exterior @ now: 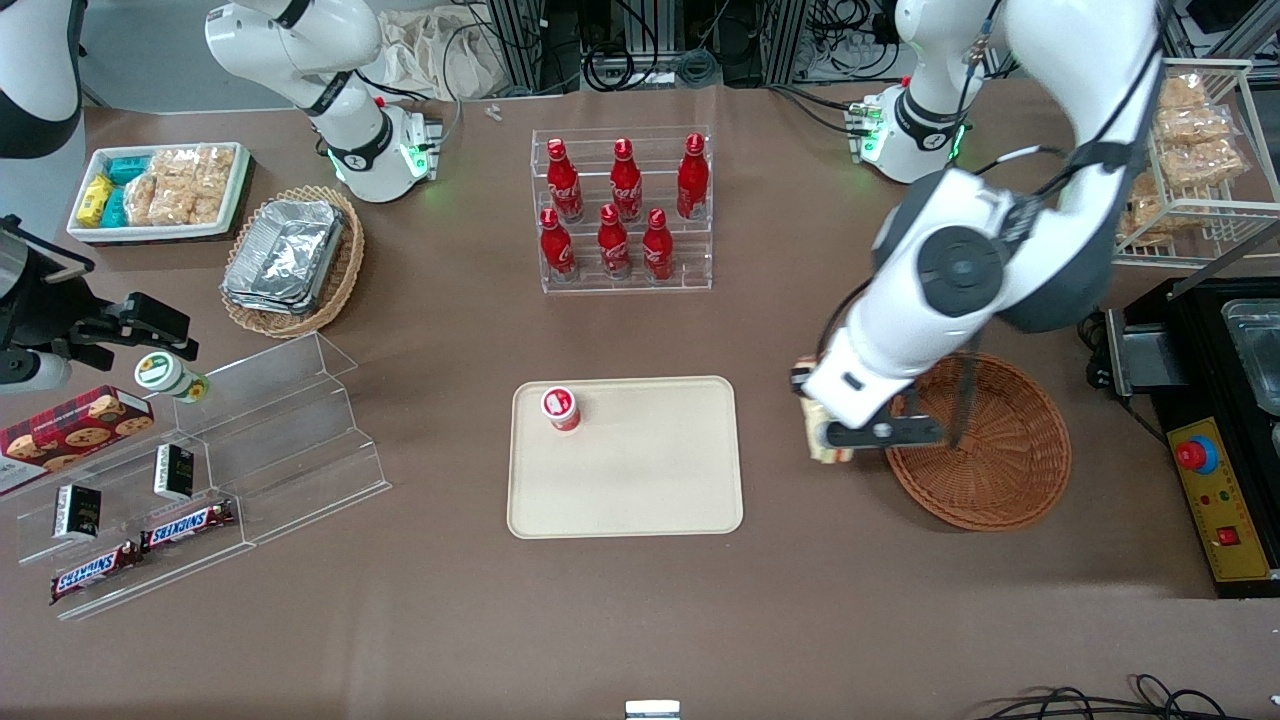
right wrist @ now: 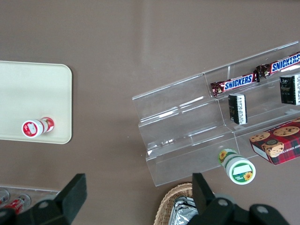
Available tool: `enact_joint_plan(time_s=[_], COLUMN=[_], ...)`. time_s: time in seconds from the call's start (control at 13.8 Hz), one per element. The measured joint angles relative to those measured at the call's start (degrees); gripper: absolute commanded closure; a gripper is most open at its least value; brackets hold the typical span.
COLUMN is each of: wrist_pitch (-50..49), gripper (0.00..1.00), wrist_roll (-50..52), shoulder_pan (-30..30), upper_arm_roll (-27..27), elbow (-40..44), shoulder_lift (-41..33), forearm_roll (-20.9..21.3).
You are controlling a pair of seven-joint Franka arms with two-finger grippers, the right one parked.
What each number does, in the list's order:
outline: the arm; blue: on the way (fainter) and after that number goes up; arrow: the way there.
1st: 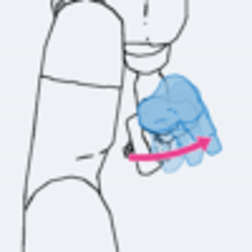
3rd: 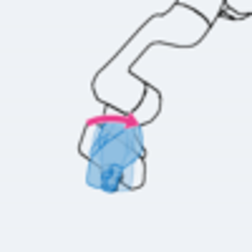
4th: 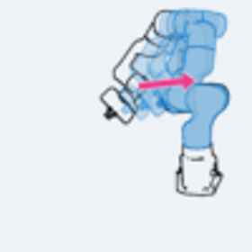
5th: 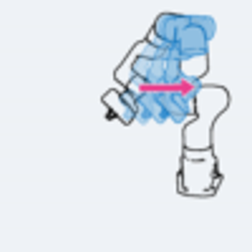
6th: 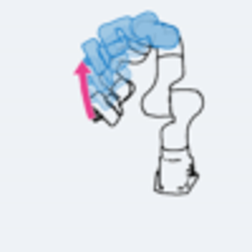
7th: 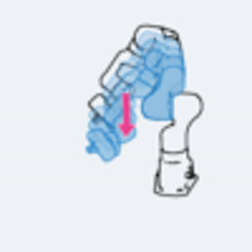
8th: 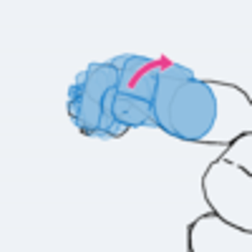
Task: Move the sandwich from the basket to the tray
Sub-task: 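Carry the sandwich with the left gripper over the cream tray, then lower the sandwich onto the tray and open the left gripper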
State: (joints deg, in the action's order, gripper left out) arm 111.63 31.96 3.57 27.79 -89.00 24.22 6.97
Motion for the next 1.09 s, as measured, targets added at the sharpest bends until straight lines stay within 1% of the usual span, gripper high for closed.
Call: enact_joint_plan(time_s=[0.36, 0.8, 1.02, 1.09], wrist_pitch=[9.02, 16.8, 19.23, 19.71], gripper=[0.91, 0.9, 0.88, 0.83], wrist_roll=[0.0, -0.03, -0.03, -0.06], shoulder_pan=[4.13, 5.79, 5.82, 5.84], upper_arm_roll=[0.0, -0.01, -0.03, -0.03], elbow=[-0.02, 0.07, 0.1, 0.11], shoulder_lift=[9.42, 15.98, 18.49, 19.1], forearm_roll=[0.74, 0.77, 0.77, 0.77])
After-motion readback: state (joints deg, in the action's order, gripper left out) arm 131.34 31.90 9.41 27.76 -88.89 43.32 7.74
